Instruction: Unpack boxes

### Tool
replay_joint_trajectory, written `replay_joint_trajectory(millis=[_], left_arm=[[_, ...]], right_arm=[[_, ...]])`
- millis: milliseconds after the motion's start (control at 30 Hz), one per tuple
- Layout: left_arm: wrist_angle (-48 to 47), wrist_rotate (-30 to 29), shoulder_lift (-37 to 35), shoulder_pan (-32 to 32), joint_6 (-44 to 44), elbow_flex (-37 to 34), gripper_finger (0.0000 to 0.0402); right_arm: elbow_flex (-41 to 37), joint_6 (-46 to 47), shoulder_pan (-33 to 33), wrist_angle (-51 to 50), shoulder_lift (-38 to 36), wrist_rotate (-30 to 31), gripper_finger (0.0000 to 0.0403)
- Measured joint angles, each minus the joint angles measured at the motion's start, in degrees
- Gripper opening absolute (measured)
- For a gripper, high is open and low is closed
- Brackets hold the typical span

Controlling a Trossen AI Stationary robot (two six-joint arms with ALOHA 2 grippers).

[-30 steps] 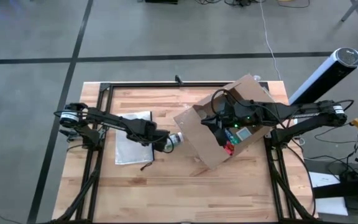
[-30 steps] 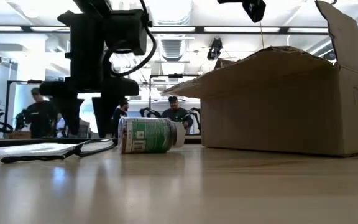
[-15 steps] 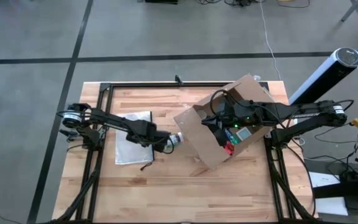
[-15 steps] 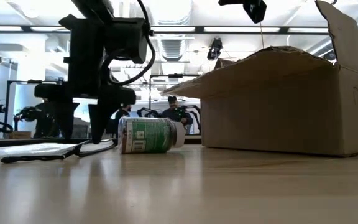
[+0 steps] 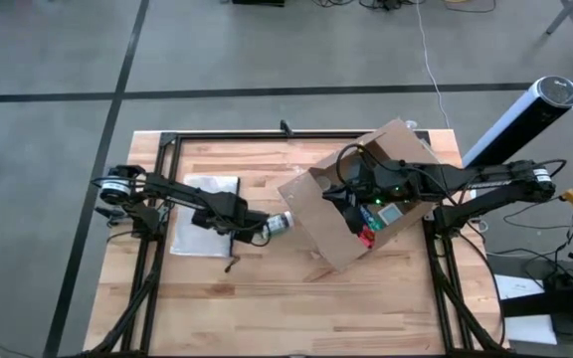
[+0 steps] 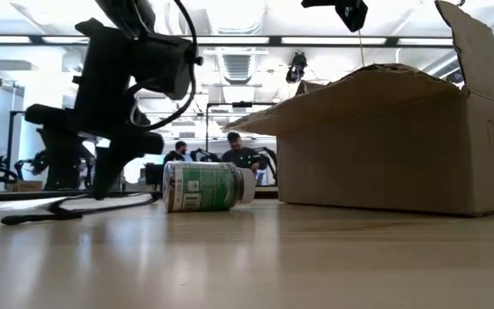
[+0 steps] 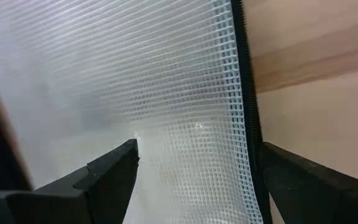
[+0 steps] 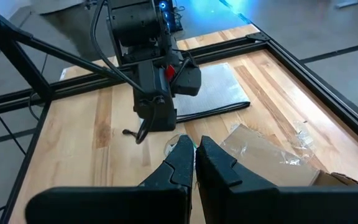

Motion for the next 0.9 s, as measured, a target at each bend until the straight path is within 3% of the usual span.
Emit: replay_joint_trajectory(millis=[367,900], left_arm=[[-8.16,-0.85,0.00,0.02,-1.48,-0.09,0.0311],[-2.25,-1.03,0.13,0.41,-3.07,-1.24,0.0311]], right_arm=[[0.00,-0.56,0.00,0.01,0.00,0.00,0.0000],[0.00,-0.53,-0.02,0.01,0.00,-0.64,0.0000]])
